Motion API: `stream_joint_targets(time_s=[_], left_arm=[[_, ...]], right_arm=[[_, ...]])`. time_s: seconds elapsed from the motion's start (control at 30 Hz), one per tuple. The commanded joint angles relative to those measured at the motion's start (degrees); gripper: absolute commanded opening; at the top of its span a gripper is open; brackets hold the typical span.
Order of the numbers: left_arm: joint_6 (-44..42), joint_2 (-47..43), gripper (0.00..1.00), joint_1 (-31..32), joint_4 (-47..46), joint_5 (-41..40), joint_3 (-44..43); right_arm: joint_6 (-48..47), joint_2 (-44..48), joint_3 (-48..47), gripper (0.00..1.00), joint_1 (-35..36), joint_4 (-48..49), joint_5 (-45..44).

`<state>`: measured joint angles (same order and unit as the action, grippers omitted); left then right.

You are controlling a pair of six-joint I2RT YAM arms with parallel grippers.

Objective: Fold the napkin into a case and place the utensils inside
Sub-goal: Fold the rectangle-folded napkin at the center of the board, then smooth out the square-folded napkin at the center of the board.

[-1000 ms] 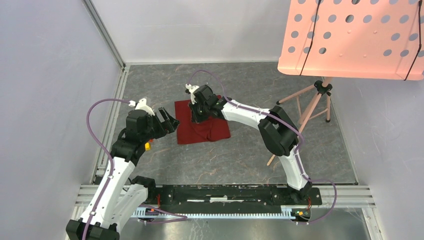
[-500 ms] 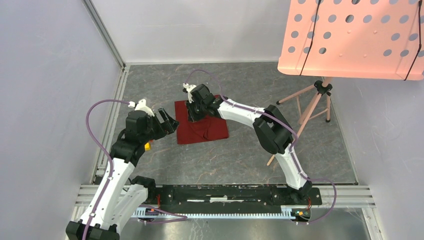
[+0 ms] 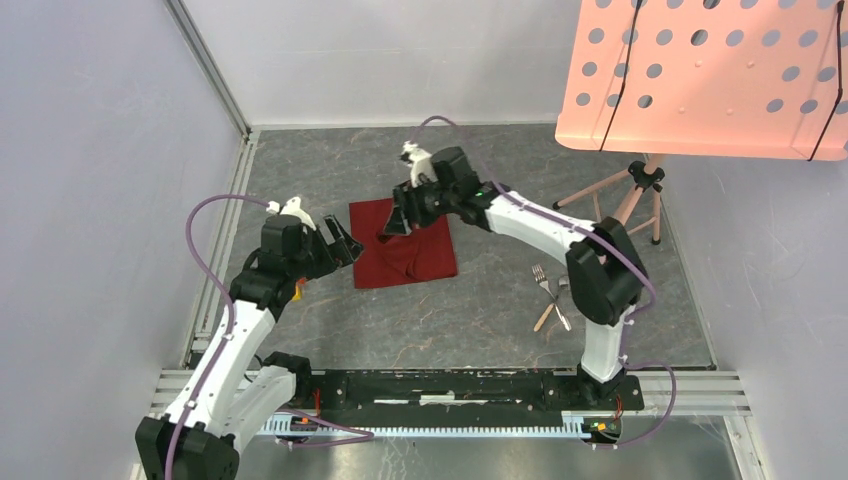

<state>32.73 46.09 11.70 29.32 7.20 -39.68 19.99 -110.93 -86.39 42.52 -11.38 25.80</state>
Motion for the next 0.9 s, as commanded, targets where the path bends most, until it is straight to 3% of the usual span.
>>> stream_joint_targets(time_s=[0.0,0.23,0.43,0.87], left_arm=[[4.4,3.15,0.94,-0.19,-5.79,5.74,1.04],[4.56,2.79,0.94,-0.19,-6.48,7.64,1.05],[2.97,0.59,0.94,-0.18,-4.36,5.91,0.99],[2.41,0.29,0.94,-0.19,-5.16,5.9,1.1]], right_arm=[[5.22,2.06,8.51,0.72,-7.11,13.64,5.1],[11.98,-7.49,5.64,0.73,-9.94,25.07,6.2],[15.58,-14.12,2.45,0.72,-11.33,28.28,6.99],[26.77,-22.47,-1.7,0.63,-8.23,39.49,8.92]])
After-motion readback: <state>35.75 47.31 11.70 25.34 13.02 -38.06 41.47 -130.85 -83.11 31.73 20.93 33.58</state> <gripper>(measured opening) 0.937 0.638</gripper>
